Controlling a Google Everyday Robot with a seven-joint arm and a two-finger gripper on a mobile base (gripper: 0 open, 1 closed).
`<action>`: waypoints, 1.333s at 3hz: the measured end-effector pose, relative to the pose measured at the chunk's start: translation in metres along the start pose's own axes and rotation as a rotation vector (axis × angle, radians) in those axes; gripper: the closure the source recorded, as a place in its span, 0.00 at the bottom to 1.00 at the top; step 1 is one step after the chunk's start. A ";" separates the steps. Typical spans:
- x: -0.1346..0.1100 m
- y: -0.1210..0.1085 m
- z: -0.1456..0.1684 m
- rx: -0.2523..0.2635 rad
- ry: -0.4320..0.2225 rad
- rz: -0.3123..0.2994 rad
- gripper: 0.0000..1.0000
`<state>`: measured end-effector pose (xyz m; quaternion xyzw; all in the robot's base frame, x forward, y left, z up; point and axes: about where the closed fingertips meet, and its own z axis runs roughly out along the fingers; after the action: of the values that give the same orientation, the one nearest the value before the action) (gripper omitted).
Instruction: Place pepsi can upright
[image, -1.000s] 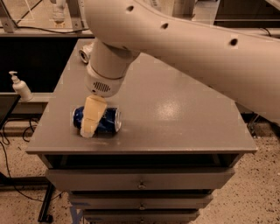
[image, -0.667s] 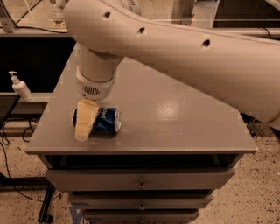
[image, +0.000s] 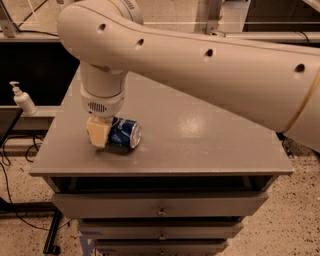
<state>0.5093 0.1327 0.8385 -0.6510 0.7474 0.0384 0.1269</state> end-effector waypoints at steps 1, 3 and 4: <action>0.001 -0.005 -0.002 0.015 0.012 0.016 0.64; 0.003 -0.049 -0.046 0.067 -0.219 0.048 1.00; 0.005 -0.083 -0.076 0.092 -0.467 0.057 1.00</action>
Offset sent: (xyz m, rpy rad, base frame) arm 0.0415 -0.0197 0.0412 0.1606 -0.0709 -0.0600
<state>0.5793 0.0988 0.9193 -0.5965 0.7169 0.1575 0.3247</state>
